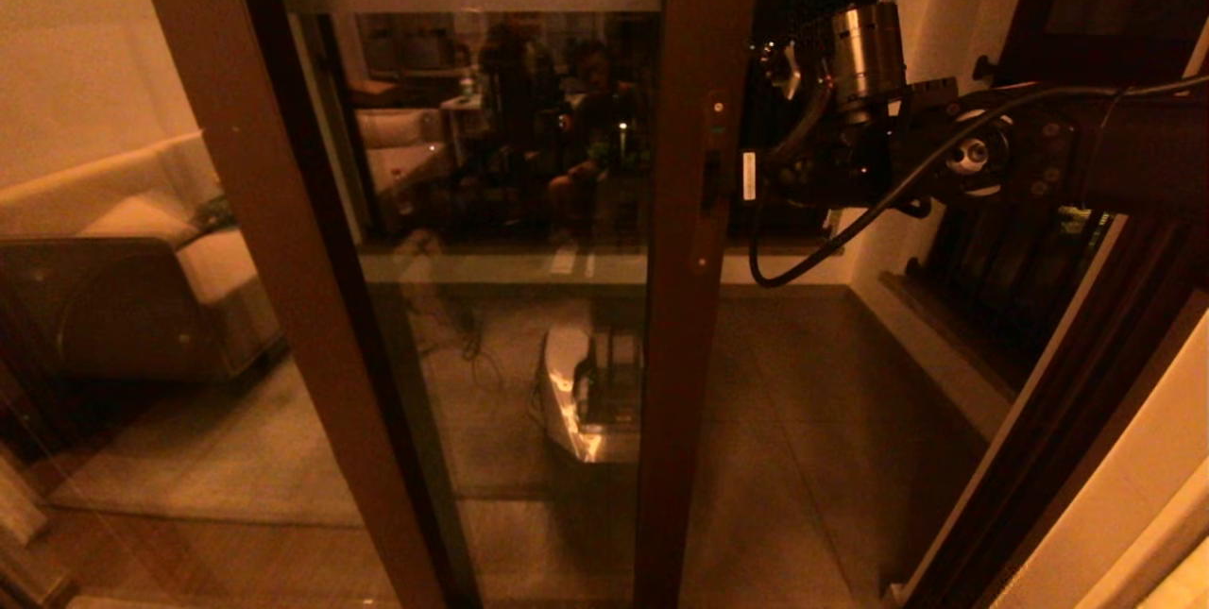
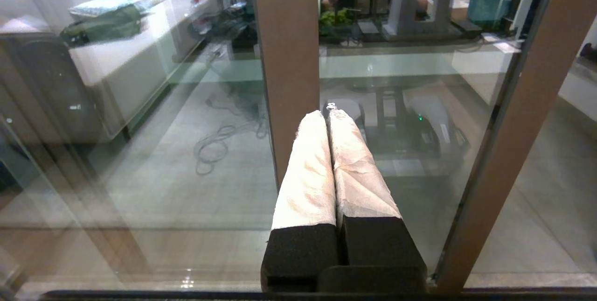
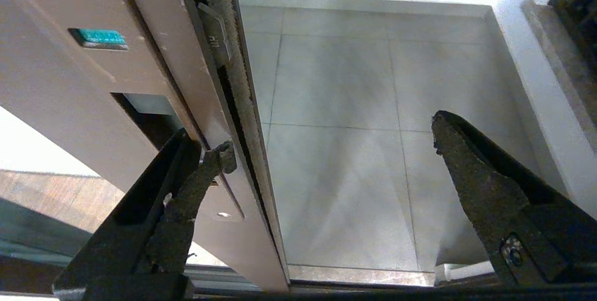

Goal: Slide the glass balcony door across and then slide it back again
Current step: Close the slid door

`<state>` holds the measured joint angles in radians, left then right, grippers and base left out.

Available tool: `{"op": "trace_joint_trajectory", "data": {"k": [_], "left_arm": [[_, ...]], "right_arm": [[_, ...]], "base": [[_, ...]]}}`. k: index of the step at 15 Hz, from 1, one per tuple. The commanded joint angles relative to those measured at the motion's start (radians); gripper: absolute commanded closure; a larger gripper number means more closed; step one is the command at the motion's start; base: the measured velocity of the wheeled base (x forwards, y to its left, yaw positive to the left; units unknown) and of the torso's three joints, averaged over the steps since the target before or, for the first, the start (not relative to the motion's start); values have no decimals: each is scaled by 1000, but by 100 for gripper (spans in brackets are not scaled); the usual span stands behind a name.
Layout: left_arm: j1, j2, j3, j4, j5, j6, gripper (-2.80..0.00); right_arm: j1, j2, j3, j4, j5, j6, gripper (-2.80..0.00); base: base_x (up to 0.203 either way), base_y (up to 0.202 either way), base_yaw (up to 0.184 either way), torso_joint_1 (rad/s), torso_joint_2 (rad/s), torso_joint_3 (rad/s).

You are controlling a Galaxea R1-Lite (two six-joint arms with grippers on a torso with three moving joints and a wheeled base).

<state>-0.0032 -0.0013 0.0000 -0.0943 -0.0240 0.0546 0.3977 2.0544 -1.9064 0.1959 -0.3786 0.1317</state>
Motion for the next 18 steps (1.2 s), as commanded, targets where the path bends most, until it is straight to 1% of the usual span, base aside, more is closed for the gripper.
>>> {"op": "trace_joint_trajectory", "data": {"k": [1, 5, 15, 18], "left_arm": [[0, 0, 35, -1, -1, 1, 0], [0, 0, 35, -1, -1, 1, 0], [0, 0, 35, -1, -1, 1, 0], [0, 0, 35, -1, -1, 1, 0]], "right_arm": [[-3, -12, 22, 4, -1, 0, -280], [-20, -38, 68, 2, -3, -1, -280], [-77, -74, 124, -6, -3, -1, -280], [-89, -88, 145, -26, -2, -1, -280]], "base": [[0, 0, 0, 0, 0, 0], [0, 0, 0, 0, 0, 0], [0, 0, 0, 0, 0, 0], [0, 0, 0, 0, 0, 0]]}}
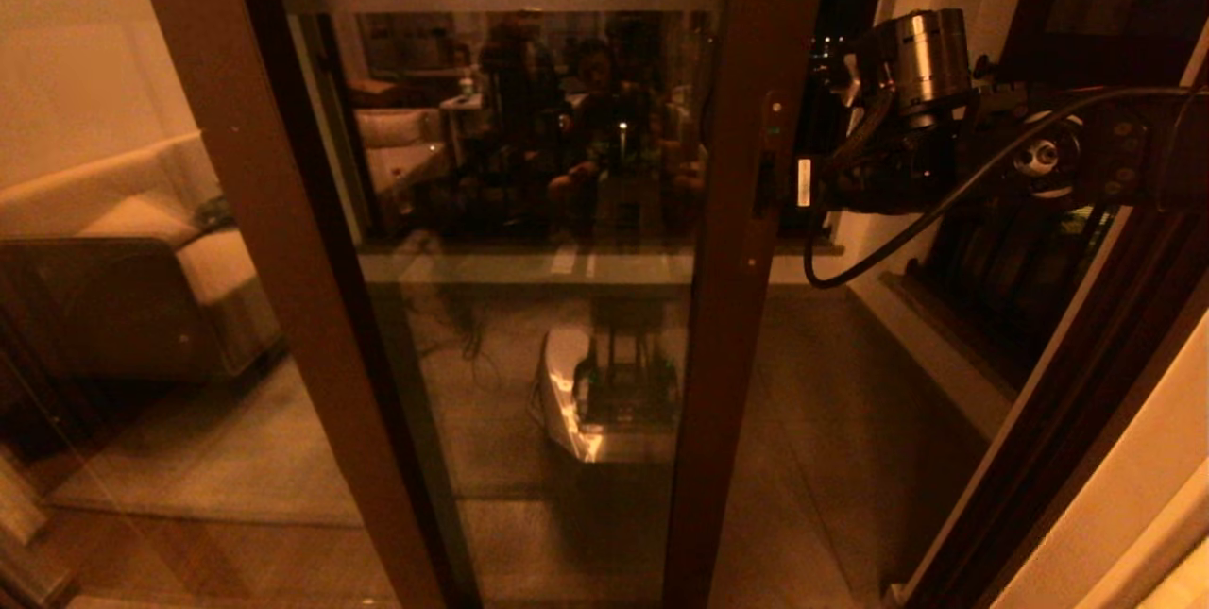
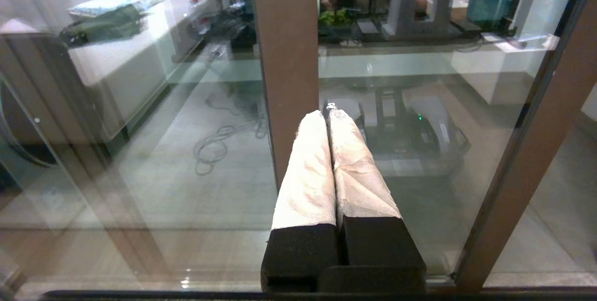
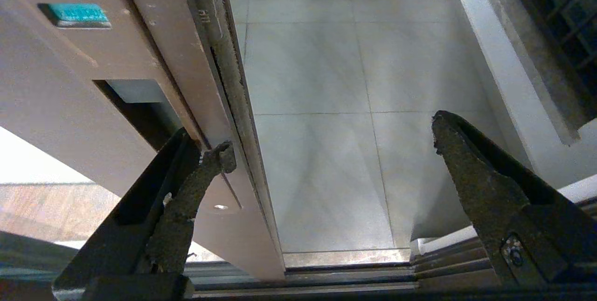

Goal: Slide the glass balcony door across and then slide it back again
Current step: Close the slid door

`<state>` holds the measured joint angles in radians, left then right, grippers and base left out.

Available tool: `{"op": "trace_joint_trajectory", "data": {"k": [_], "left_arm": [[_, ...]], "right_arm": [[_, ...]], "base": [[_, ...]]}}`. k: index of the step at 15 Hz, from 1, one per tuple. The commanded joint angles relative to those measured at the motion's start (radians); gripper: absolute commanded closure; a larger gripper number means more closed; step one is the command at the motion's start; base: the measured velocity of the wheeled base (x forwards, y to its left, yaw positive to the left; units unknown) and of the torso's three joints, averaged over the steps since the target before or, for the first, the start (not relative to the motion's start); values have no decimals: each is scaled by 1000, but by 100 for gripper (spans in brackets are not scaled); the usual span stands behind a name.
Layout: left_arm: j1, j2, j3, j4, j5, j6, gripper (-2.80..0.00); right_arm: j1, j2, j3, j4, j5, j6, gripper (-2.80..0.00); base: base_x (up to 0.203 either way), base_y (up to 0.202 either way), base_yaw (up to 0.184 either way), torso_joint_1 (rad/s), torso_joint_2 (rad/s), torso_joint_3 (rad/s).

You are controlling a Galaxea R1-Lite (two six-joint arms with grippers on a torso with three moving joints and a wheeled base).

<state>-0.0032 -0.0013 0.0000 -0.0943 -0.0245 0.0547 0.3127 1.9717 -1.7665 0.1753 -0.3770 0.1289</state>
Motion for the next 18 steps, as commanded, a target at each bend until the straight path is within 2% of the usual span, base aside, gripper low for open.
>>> {"op": "trace_joint_trajectory", "data": {"k": [1, 18], "left_arm": [[0, 0, 35, -1, 0, 1, 0], [0, 0, 35, -1, 0, 1, 0]], "right_arm": [[-9, -7, 7, -6, -3, 1, -280], [-83, -78, 108, -8, -2, 3, -280]], "base": [[0, 0, 0, 0, 0, 0], [0, 0, 0, 0, 0, 0]]}}
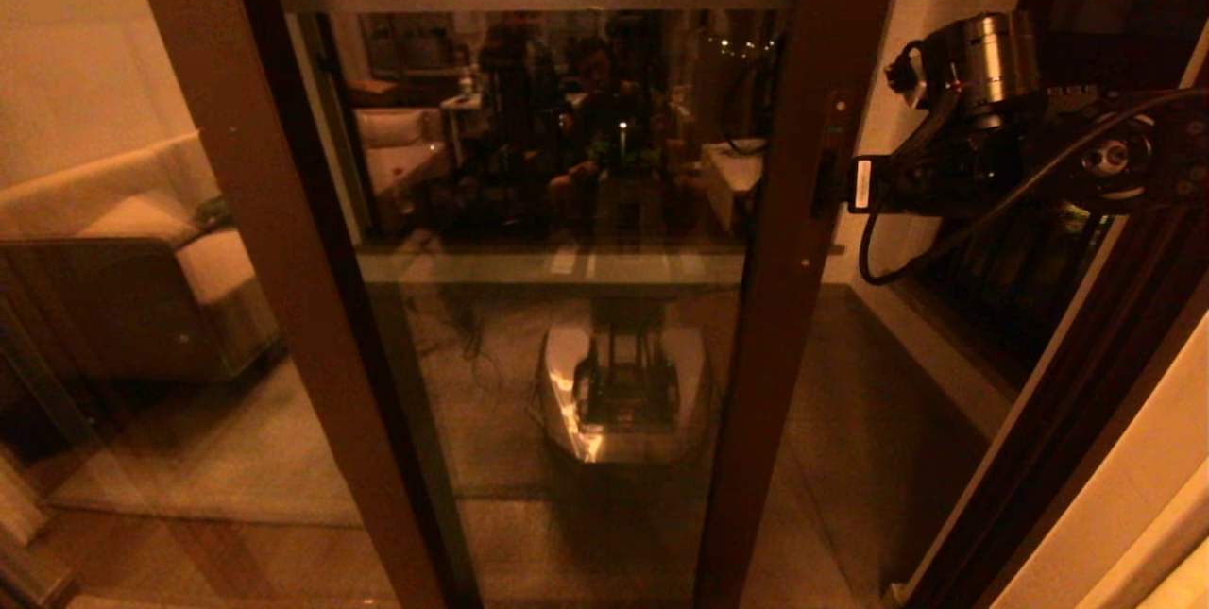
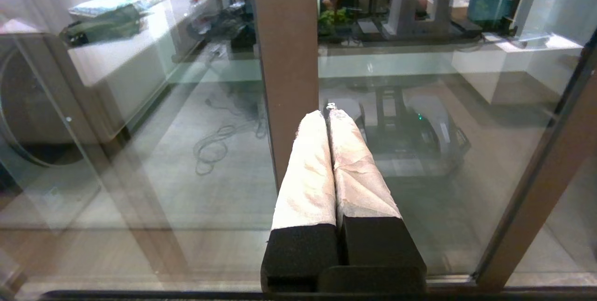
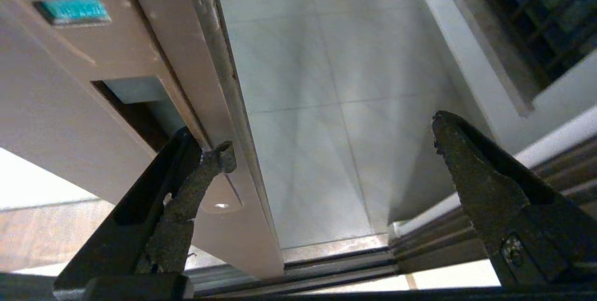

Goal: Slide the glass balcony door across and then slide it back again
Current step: Close the slid door

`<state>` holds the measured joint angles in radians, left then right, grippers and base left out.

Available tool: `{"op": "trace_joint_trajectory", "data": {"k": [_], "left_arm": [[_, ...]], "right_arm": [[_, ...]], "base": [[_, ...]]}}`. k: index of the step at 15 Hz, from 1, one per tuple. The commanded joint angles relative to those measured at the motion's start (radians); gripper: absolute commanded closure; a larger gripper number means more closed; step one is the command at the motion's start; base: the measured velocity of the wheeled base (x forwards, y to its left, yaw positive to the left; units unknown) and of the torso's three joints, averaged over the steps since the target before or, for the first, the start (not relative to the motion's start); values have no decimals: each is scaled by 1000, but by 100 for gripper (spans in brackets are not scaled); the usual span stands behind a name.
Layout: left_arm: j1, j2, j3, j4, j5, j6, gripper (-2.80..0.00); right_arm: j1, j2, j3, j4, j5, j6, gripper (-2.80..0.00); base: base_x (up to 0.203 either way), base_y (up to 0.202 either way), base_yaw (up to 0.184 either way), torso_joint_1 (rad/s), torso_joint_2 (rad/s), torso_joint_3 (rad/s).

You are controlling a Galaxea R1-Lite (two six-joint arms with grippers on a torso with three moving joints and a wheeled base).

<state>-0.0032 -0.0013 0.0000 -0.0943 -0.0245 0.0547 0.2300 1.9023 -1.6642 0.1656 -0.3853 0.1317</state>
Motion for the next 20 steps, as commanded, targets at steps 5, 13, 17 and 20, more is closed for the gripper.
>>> {"op": "trace_joint_trajectory", "data": {"k": [5, 13, 17, 20], "left_arm": [[0, 0, 35, -1, 0, 1, 0], [0, 0, 35, -1, 0, 1, 0], [0, 0, 35, -1, 0, 1, 0], [0, 0, 35, -1, 0, 1, 0]], "right_arm": [[-36, -27, 37, 2, 8, 0, -280], [-78, -57, 81, 2, 9, 0, -280], [-94, -66, 127, -51, 11, -6, -280], [-113, -81, 144, -54, 11, -6, -280]], "base": [[0, 0, 0, 0, 0, 0], [0, 0, 0, 0, 0, 0], [0, 0, 0, 0, 0, 0], [0, 0, 0, 0, 0, 0]]}}
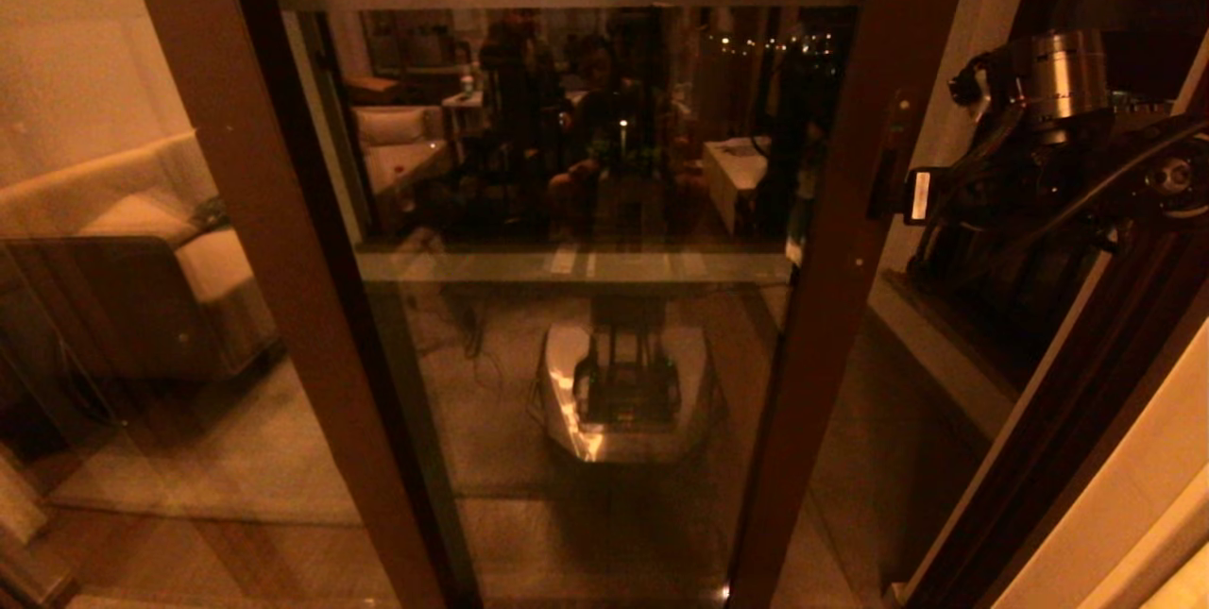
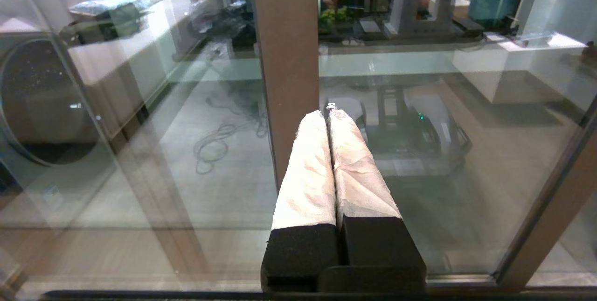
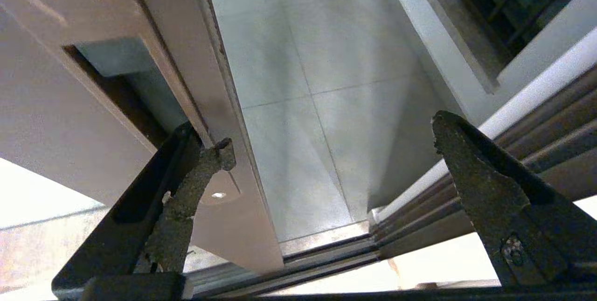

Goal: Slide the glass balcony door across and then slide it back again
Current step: Close the slid door

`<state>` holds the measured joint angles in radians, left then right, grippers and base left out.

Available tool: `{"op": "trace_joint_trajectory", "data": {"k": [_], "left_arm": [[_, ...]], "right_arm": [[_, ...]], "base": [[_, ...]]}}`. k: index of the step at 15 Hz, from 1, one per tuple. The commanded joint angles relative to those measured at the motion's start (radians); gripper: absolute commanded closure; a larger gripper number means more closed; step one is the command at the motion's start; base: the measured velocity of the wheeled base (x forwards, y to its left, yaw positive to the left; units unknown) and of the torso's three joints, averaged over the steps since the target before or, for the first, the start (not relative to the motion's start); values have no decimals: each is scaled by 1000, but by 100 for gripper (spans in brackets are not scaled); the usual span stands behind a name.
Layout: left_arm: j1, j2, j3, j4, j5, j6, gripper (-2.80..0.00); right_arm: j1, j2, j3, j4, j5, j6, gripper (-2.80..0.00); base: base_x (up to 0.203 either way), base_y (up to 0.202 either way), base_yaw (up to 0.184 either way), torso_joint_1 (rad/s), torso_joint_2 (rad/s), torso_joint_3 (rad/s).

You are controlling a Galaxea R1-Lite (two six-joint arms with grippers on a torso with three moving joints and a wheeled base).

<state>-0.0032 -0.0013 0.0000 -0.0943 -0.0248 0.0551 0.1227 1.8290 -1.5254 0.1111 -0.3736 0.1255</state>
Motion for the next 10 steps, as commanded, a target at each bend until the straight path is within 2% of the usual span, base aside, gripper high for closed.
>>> {"op": "trace_joint_trajectory", "data": {"k": [1, 10], "left_arm": [[0, 0, 35, -1, 0, 0, 0], [0, 0, 35, -1, 0, 0, 0]], "right_arm": [[-17, -8, 5, 1, 1, 0, -280], [-62, -55, 62, -5, 3, -1, -280]], "base": [[0, 0, 0, 0, 0, 0], [0, 0, 0, 0, 0, 0]]}}
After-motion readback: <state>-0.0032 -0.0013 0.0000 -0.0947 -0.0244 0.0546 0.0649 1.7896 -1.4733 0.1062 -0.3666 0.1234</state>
